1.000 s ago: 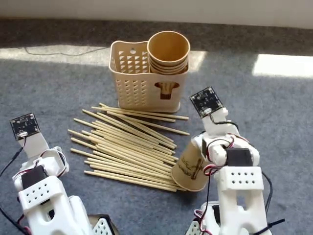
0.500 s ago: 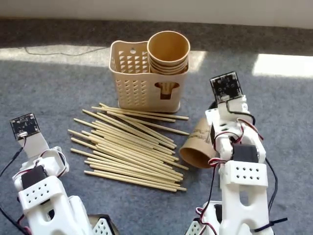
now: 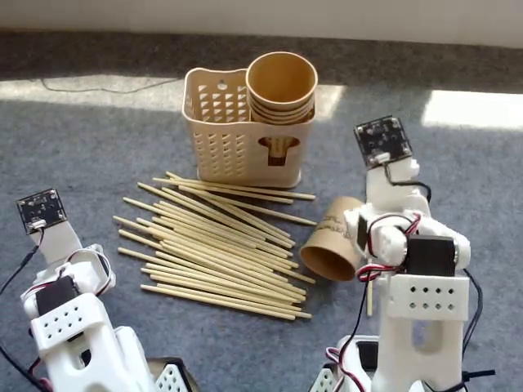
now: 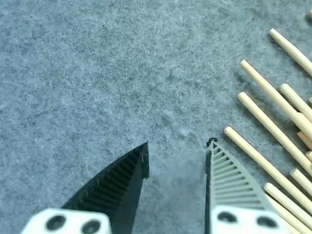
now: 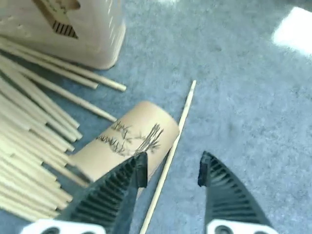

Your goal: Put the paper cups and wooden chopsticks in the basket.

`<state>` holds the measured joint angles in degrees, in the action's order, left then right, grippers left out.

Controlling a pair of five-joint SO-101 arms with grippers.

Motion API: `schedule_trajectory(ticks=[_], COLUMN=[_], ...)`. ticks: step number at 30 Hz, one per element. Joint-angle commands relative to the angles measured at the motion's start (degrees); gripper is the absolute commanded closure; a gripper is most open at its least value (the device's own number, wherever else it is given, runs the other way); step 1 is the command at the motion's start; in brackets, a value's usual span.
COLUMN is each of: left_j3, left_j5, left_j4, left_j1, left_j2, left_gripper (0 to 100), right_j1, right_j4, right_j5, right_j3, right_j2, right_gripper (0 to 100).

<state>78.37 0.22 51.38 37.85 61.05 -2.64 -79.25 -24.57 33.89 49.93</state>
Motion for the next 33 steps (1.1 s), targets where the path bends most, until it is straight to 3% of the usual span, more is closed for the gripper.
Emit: schedule_trajectory(ticks=[1, 8, 11, 15, 24, 30, 33], left_j3=[-2.8, -2.8, -2.8, -2.7, -2.7, -2.7, -2.7], left_j5=[0.3, 0.2, 0.2, 0.2, 0.2, 0.2, 0.2], left_j4=[-0.8, -0.8, -0.8, -0.8, -0.8, -0.8, -0.8], left_j1=[-0.8, -1.4, -1.4, -1.4, -1.4, -1.4, -1.4], left_j2=[0.4, 0.3, 0.3, 0.3, 0.3, 0.3, 0.3], left_gripper=[81, 81, 81, 81, 81, 81, 81], right_j1=[-5.0, -8.2, -9.8, -9.5, 0.0, 4.3, 5.9], right_j4=[-6.9, -9.3, -5.9, 2.5, 26.3, 28.0, 28.1], right_j5=[-4.1, -4.7, -9.1, -12.1, -16.8, -16.7, -16.6], right_j3=[-3.1, -0.2, 5.2, 14.1, 28.1, 29.9, 28.3], right_j2=[0.9, 0.9, 0.9, 0.9, 0.9, 0.9, 1.0], right_gripper=[78.1, 78.1, 78.1, 78.1, 78.3, 98.2, 99.2])
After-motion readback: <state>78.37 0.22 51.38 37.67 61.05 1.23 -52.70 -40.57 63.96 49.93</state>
